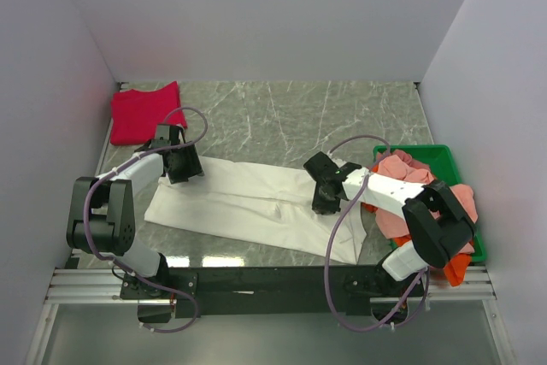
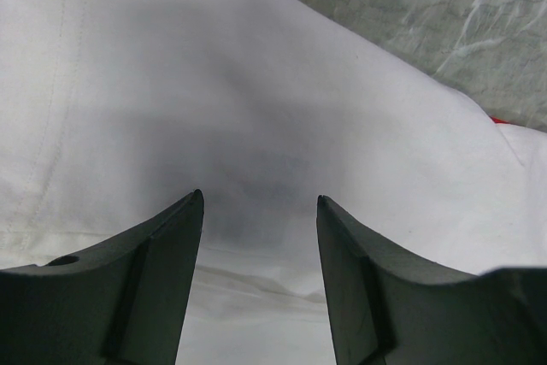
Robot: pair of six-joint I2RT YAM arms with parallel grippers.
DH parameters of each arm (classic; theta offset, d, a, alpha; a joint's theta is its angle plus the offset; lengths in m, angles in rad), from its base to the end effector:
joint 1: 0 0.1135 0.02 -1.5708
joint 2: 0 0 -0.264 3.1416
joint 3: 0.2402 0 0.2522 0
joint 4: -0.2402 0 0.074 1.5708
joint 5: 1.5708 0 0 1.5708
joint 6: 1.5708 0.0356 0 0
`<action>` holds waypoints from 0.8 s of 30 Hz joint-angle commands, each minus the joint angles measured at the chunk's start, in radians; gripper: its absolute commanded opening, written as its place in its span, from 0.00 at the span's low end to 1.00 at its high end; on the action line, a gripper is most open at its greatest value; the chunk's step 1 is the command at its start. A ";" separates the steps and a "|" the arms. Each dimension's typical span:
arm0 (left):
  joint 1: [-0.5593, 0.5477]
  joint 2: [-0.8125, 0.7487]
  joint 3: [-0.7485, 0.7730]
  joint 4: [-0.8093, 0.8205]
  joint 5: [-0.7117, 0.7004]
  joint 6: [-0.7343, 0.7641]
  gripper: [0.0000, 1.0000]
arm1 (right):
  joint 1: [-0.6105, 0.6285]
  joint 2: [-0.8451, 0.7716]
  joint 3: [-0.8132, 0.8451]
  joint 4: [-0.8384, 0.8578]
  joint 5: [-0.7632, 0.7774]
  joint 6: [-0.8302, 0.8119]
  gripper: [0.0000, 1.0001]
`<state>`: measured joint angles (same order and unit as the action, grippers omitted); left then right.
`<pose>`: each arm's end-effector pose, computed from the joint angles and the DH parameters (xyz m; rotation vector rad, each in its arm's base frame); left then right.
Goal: Fold and stack the t-shirts
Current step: Fold the tshirt
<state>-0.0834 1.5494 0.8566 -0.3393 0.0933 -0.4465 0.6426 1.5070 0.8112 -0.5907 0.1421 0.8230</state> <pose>0.2960 -0.0281 0.1732 -0.4413 2.5917 -0.3085 0.2114 0.1519 0.1611 0.2840 2.8194 0.1214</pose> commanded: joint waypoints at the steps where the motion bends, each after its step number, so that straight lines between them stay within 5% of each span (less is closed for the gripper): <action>1: 0.004 -0.012 -0.002 0.022 0.006 0.009 0.61 | -0.008 0.018 -0.007 0.045 0.001 -0.005 0.26; 12: 0.004 -0.008 -0.005 0.028 0.017 0.008 0.61 | -0.004 0.022 0.037 0.006 0.031 -0.036 0.12; 24: 0.004 -0.005 -0.007 0.031 0.029 0.005 0.61 | -0.008 0.050 0.098 -0.035 0.057 -0.068 0.16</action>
<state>-0.0834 1.5494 0.8566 -0.3386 0.1005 -0.4469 0.6415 1.5391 0.8734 -0.6224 0.1711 0.7650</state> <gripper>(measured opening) 0.611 0.172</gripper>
